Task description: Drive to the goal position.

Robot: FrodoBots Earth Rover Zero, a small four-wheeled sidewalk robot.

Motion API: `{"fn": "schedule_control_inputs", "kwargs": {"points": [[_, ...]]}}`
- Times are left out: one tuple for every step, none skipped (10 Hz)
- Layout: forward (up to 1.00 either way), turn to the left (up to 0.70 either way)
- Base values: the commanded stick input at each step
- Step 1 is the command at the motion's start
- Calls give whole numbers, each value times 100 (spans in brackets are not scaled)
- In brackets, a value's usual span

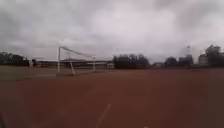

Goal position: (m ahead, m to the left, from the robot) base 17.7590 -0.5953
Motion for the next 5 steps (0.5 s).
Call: {"fn": "schedule_control_inputs", "kwargs": {"points": [[70, 0], [70, 0], [70, 0], [70, 0], [70, 0]]}}
